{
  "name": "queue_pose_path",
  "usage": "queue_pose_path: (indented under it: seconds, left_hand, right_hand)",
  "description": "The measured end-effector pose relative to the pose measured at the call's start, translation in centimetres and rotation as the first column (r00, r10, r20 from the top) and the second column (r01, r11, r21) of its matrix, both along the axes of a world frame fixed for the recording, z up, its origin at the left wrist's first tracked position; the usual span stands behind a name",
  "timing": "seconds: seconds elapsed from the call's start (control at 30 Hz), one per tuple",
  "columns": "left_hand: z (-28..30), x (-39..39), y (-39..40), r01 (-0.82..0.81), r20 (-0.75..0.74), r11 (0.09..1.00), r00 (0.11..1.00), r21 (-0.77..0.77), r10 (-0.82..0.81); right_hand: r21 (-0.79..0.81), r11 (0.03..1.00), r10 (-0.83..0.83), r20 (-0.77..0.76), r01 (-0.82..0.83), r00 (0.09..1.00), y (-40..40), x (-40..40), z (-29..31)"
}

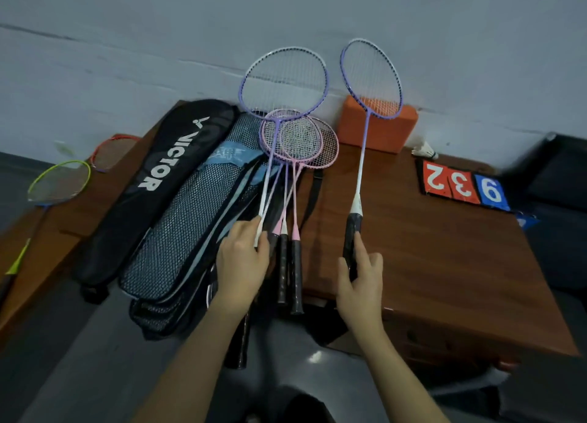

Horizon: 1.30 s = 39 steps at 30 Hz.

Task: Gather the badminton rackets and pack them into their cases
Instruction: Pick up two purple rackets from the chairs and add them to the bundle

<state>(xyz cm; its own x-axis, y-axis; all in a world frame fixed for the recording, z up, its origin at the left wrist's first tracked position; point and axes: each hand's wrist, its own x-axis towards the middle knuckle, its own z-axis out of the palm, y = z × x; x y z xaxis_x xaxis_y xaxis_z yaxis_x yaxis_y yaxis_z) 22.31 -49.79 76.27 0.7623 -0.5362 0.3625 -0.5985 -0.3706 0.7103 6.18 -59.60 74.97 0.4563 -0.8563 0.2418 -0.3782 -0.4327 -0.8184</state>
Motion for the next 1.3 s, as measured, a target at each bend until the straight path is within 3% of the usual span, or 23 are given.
queue_pose_path:
  seconds: [0.4,0.53,0.63,0.77,1.07,1.3]
  left_hand:
    - [-4.3,6.7,-9.3,0.033,-0.160,0.953,0.987,0.301,0.016]
    - [-6.3,6.6,-11.6,0.038,-0.252,0.946,0.967,0.322,0.046]
    - [-7.6,6.0,-12.5,0.161,-0.295,0.917,0.954,0.364,-0.050]
    - [-9.5,4.7,-11.9,0.285,-0.259,0.817,0.950,0.501,-0.173]
    - [-9.6,4.2,-9.0,0.293,-0.164,0.818,0.956,0.496,-0.243]
    - [-9.6,3.2,-7.2,0.313,-0.108,0.790,0.947,0.527,-0.304]
  right_hand:
    - [-0.052,0.995,0.076,-0.143,-0.084,0.987,-4.9,2.4,-4.5]
    - [-0.077,0.989,0.111,-0.182,-0.127,0.977,-6.5,1.5,-5.0]
    - [-0.069,0.986,0.132,-0.225,-0.151,0.966,-7.5,0.9,-5.6]
    - [-0.066,0.983,0.152,-0.246,-0.173,0.957,-7.5,0.6,-6.1]
    - [0.025,0.973,0.230,-0.187,-0.229,0.955,-7.1,2.9,-7.9]
    - [0.089,0.962,0.272,-0.270,-0.258,0.924,-6.8,3.9,-10.1]
